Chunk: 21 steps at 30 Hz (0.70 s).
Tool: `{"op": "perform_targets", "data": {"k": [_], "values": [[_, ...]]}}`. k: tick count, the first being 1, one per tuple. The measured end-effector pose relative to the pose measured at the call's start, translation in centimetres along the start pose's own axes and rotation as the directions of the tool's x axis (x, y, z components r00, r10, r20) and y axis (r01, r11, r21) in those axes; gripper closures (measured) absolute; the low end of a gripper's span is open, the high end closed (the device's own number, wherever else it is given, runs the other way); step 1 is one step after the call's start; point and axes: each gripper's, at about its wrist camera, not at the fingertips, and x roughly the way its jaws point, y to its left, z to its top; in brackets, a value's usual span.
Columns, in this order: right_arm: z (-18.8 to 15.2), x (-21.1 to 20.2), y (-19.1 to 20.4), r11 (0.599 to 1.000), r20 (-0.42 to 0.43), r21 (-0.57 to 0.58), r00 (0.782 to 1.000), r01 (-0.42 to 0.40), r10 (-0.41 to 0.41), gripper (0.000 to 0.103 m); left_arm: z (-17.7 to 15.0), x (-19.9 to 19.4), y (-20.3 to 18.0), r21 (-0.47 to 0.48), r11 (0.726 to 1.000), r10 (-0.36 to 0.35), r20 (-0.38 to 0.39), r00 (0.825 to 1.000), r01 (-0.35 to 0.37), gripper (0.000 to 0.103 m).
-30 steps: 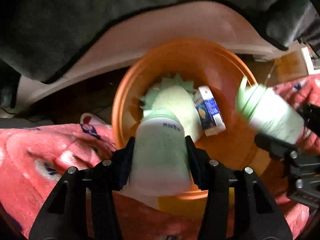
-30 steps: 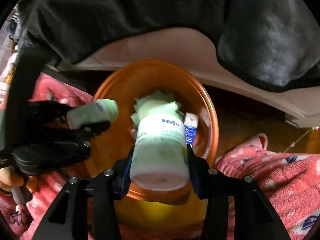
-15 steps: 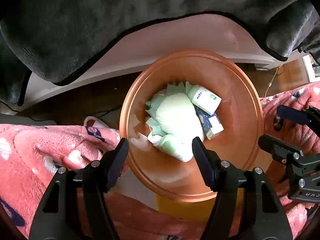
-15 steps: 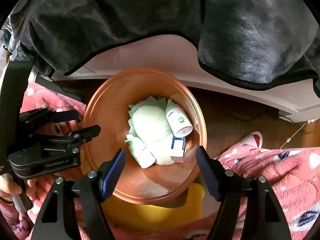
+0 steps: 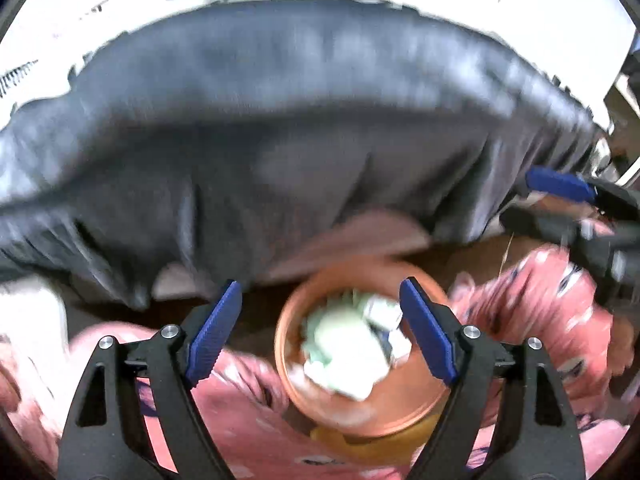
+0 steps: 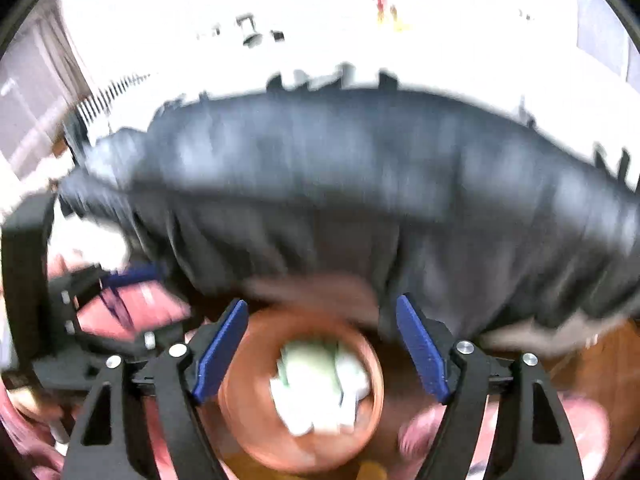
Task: Collect trash
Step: 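Grasp the yellow hair clip with the right tool while the left tool grasps the white foam tube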
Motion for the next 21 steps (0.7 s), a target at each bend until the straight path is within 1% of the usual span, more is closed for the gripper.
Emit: {"op": "perform_targets", "data": {"k": [1,2,3,4,7,9,11,13,14,16,17,18,20,21], "values": [[1.4,-0.9,-0.2,1.000,0.045,-0.013,0.999,-0.007,0.008,0.021,0.6,-1.0,0.1,-0.001,1.000,0.000,0.033,0.999,0.000,0.021],[3.4,-1.9,-0.6,1.000,0.108,-0.028,0.994,0.007,-0.004,0.018,1.1,-1.8,0.3,-0.005,1.000,0.000,0.061,0.998,0.001,0.021],[4.5,-2.3,-1.0,0.999,0.135,-0.026,0.991,0.021,-0.018,0.017,1.7,-2.7,0.5,-0.010,1.000,-0.003,0.090,0.996,0.004,0.019],[6.3,-2.6,-1.7,0.999,0.167,-0.018,0.986,0.027,-0.023,0.016,2.2,-3.3,0.7,-0.016,1.000,-0.005,0.108,0.994,0.007,0.018],[10.0,-2.1,-3.8,0.999,0.195,0.043,0.981,0.001,-0.009,0.016,3.2,-4.4,1.3,-0.040,0.999,-0.007,0.146,0.989,0.013,0.018],[12.8,-0.7,-6.2,0.989,0.188,0.134,0.981,-0.069,0.043,0.016,3.7,-4.5,1.9,-0.062,0.998,-0.001,0.153,0.988,0.011,0.017],[14.7,0.4,-7.7,0.974,0.202,0.198,0.977,-0.108,0.067,0.016,3.9,-4.3,2.4,-0.080,0.997,-0.003,0.147,0.989,0.015,0.017],[16.6,1.4,-8.7,0.965,0.219,0.245,0.975,-0.098,0.044,0.016,4.3,-4.3,3.0,-0.086,0.996,-0.004,0.137,0.991,0.016,0.017],[17.5,1.6,-8.8,0.967,0.226,0.244,0.974,-0.073,0.016,0.017,4.3,-4.0,3.0,-0.086,0.996,-0.001,0.132,0.991,0.012,0.017],[19.9,2.4,-9.2,0.972,0.219,0.232,0.975,-0.025,-0.027,0.017,4.4,-3.7,3.4,-0.087,0.996,0.005,0.124,0.992,0.006,0.017],[20.6,2.9,-9.6,0.972,0.202,0.234,0.979,-0.018,-0.030,0.018,4.4,-3.5,3.4,-0.090,0.996,0.003,0.120,0.993,0.008,0.017],[21.7,3.7,-10.1,0.970,0.164,0.244,0.986,-0.005,-0.036,0.019,4.5,-3.3,3.6,-0.093,0.996,-0.001,0.115,0.993,0.012,0.017],[23.1,5.0,-10.4,0.970,0.107,0.243,0.994,-0.010,-0.017,0.023,4.9,-2.9,3.9,-0.098,0.995,-0.008,0.113,0.994,0.019,0.017],[24.0,5.8,-10.5,0.970,0.074,0.242,0.997,0.017,-0.035,0.023,4.9,-2.8,4.1,-0.100,0.995,-0.011,0.113,0.994,0.022,0.017]]}}
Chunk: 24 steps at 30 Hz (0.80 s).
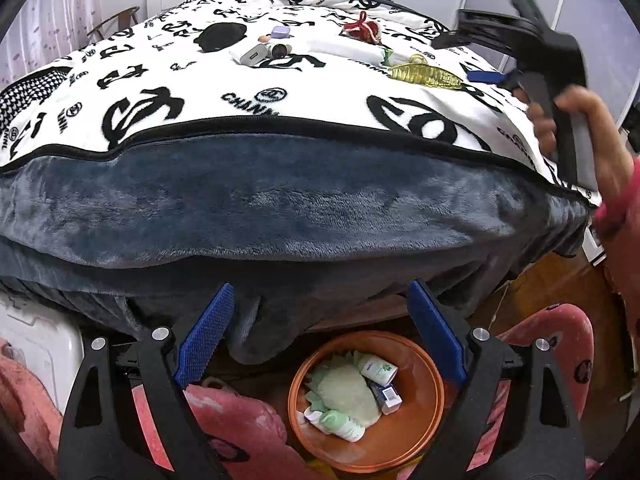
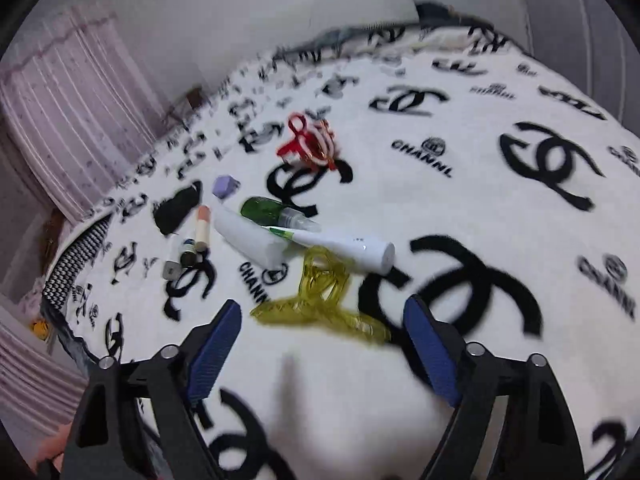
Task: Collect trash
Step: 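Grasp the yellow hair clip with the right tool while the left tool grasps the white foam tube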
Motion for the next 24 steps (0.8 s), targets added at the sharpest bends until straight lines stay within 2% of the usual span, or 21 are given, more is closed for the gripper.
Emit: {"op": "perform_targets", "data": {"k": [2,4,6,9,11,15,19,24], "values": [[1.1,1.7,0.5,0.999,-0.068,-0.030,0.997,0.045,-0.047,0.024,0.1,0.3,0.1,-0.012,1.000,-0.006,-0.003,1.000,0.006,0.017],[1.7,3.6,1.0,0.997,-0.144,-0.047,0.987,0.067,-0.073,0.030,0.3,0.8,0.3,-0.023,1.000,-0.019,-0.013,1.000,0.019,0.017],[2.1,5.5,1.3,0.995,-0.200,-0.046,0.975,0.088,-0.095,0.031,0.4,1.2,0.4,-0.029,0.999,-0.022,-0.021,1.000,0.021,0.017],[2.2,7.4,1.5,0.987,-0.225,-0.047,0.962,0.151,-0.158,0.046,0.4,1.4,0.4,-0.029,0.999,-0.027,-0.027,0.999,0.026,0.017],[1.8,7.4,1.6,0.983,-0.209,-0.048,0.961,0.176,-0.183,0.072,0.5,1.3,0.4,-0.028,0.999,-0.028,-0.025,0.999,0.027,0.017],[1.1,5.2,2.0,0.988,-0.163,-0.067,0.976,0.137,-0.146,0.072,1.0,0.7,0.7,-0.024,1.000,-0.018,-0.005,1.000,0.018,0.017],[0.4,1.8,1.5,0.997,-0.101,-0.052,0.993,0.058,-0.063,0.072,2.3,0.5,1.3,-0.036,0.999,-0.008,0.019,1.000,0.009,0.017],[-1.1,-4.0,0.8,0.998,0.006,-0.041,0.999,-0.047,0.047,0.072,6.1,0.4,1.5,-0.033,0.999,-0.016,0.060,0.998,0.018,0.017]]}}
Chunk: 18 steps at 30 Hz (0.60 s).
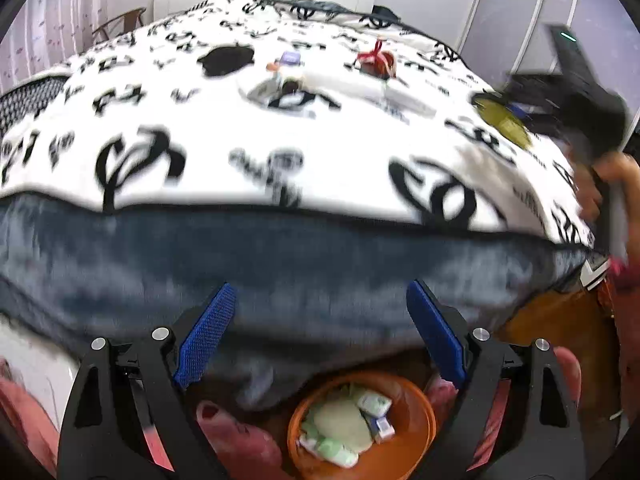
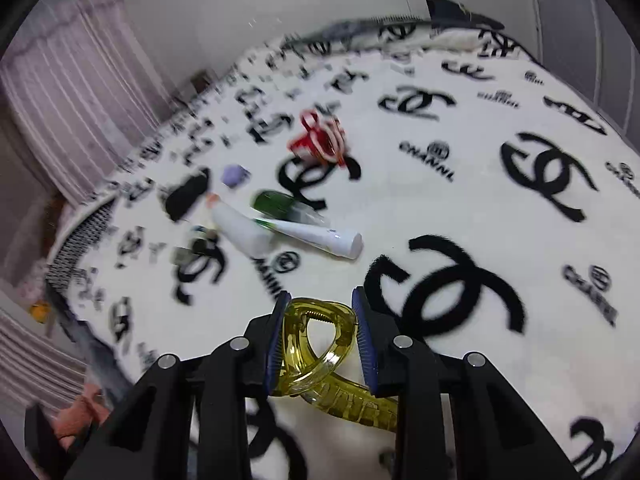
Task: Collect trash
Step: 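Grasp the yellow hair clip with the right tool while the left tool grasps the white foam tube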
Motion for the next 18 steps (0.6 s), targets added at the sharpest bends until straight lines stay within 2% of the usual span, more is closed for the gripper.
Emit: {"op": "perform_targets", "data": {"k": [2,5,8,11,13,17,18], "values": [[-0.9,-2.2,0.2,1.000,0.039,-0.022,0.999,-0.012,0.013,0.072,2.3,0.5,0.0,-0.015,0.999,-0.028,0.014,1.000,0.028,0.017],[-2.4,-4.6,0.2,0.998,0.071,-0.057,0.997,-0.019,0.023,0.072,6.9,2.2,0.2,-0.094,0.990,-0.105,0.025,0.994,0.107,0.017],[-4.2,-6.6,0.0,0.997,0.089,-0.072,0.995,-0.039,0.046,0.072,12.5,5.2,0.9,-0.240,0.958,-0.150,0.033,0.988,0.154,0.017],[-5.6,-7.7,-0.6,0.996,0.091,-0.069,0.994,-0.062,0.068,0.072,16.5,7.8,1.0,-0.337,0.935,-0.103,0.033,0.994,0.108,0.017],[-6.5,-8.2,-1.0,0.995,0.089,-0.069,0.993,-0.070,0.076,0.072,18.8,10.0,1.2,-0.430,0.899,-0.092,0.005,0.996,0.085,0.017],[-8.1,-9.1,-2.5,0.995,0.088,-0.053,0.992,-0.088,0.093,0.072,21.2,14.7,1.7,-0.581,0.813,-0.101,-0.090,0.991,0.031,0.019],[-8.4,-9.3,-2.9,0.995,0.090,-0.045,0.991,-0.092,0.095,0.072,21.5,16.2,1.9,-0.624,0.781,-0.096,-0.125,0.987,-0.003,0.025]]}}
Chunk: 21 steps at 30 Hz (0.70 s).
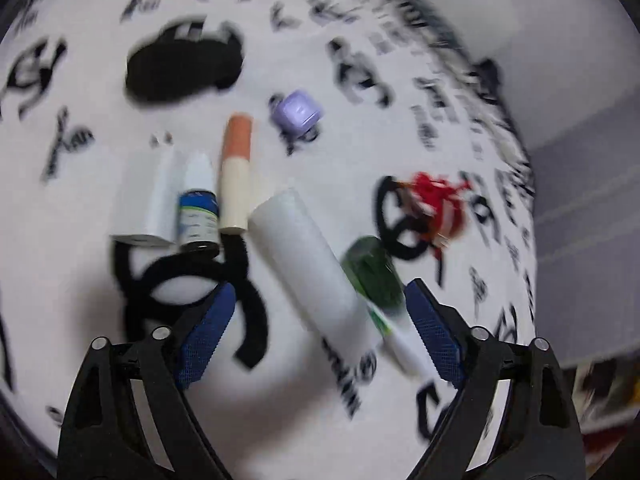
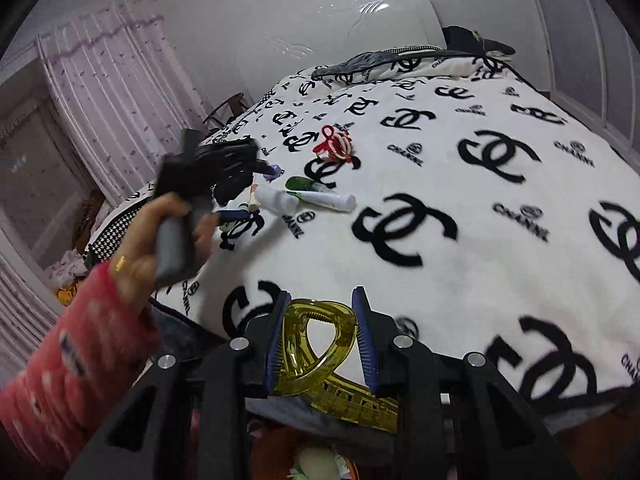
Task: Collect trash
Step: 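Grasp the yellow hair clip with the right tool while the left tool grasps the white foam tube, then carry both items to the orange bin and open both tools to drop them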
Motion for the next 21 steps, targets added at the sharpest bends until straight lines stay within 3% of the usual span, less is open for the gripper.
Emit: {"op": "perform_targets", "data": {"k": [2,5,11,17,21], "values": [[-0.5,-0.5,-0.9,1.000,0.006,0.013,1.000,0.000,0.000,0.072,0.3,1.4,0.2,-0.059,0.998,0.001,-0.020,1.000,-0.002,0.033],[-1.0,-0.9,-2.1,0.999,0.010,0.041,1.000,-0.003,0.003,0.072,0.2,2.4,0.3,-0.087,0.996,0.012,-0.020,1.000,-0.014,0.070],[-1.2,-1.5,-2.9,0.998,0.039,0.067,0.999,-0.016,0.014,0.072,-0.5,1.0,1.6,-0.062,0.997,-0.043,0.004,0.999,0.043,0.076],[-1.7,-2.2,-1.0,0.999,0.063,0.038,0.997,-0.036,0.033,0.072,-3.2,-4.6,2.1,0.112,0.988,-0.111,0.066,0.992,0.104,0.076],[-2.5,-2.4,1.1,0.999,0.052,0.007,0.997,-0.052,0.052,0.072,-7.3,-9.1,3.1,0.260,0.954,-0.172,0.063,0.983,0.150,0.076]]}}
